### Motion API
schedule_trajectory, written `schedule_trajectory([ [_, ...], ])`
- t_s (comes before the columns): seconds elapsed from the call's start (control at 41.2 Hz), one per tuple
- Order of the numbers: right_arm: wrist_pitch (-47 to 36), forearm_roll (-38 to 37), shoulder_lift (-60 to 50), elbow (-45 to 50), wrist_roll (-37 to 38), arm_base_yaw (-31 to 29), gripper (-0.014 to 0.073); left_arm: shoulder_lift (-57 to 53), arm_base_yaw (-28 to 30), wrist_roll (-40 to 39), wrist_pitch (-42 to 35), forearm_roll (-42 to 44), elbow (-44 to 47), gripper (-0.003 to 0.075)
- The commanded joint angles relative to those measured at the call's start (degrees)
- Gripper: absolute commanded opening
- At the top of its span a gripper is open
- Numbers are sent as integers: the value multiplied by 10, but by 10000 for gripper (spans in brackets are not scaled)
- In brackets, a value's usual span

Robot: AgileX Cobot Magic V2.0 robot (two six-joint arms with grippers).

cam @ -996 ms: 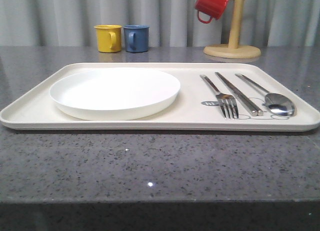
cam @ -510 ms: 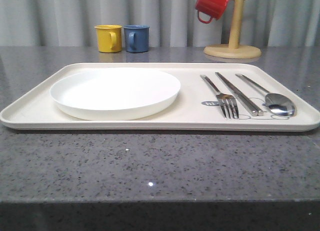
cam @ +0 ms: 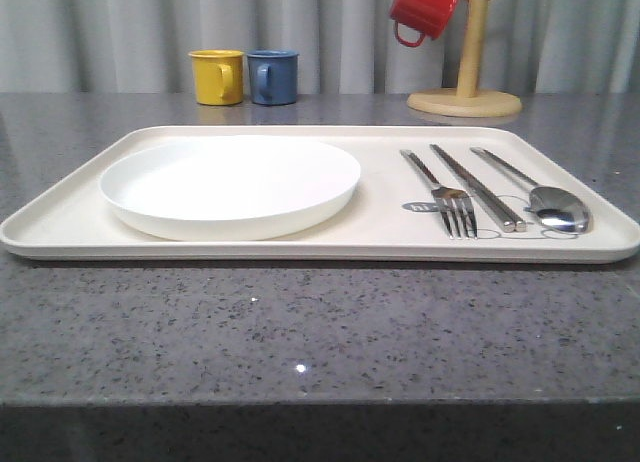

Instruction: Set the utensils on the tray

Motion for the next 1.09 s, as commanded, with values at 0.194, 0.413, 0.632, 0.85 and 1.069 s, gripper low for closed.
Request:
schedule_trajectory([
  [0.194,-40,-3,5,-13,-3,1,-122,-13,-4,-3,-47,-6,-2,-18],
  [0.413,-40,-3,5,-13,-3,1,-122,-13,-4,-3,-47,-6,-2,-18],
  [0.632,-40,-3,5,-13,-3,1,-122,-13,-4,-3,-47,-6,-2,-18],
  [0.85,-40,-3,5,-13,-3,1,-122,-13,-4,-3,-47,-6,-2,-18],
  [1.069,-39,-4,-6,-9,-3,-9,-122,-13,-4,-3,-47,-6,-2,-18],
])
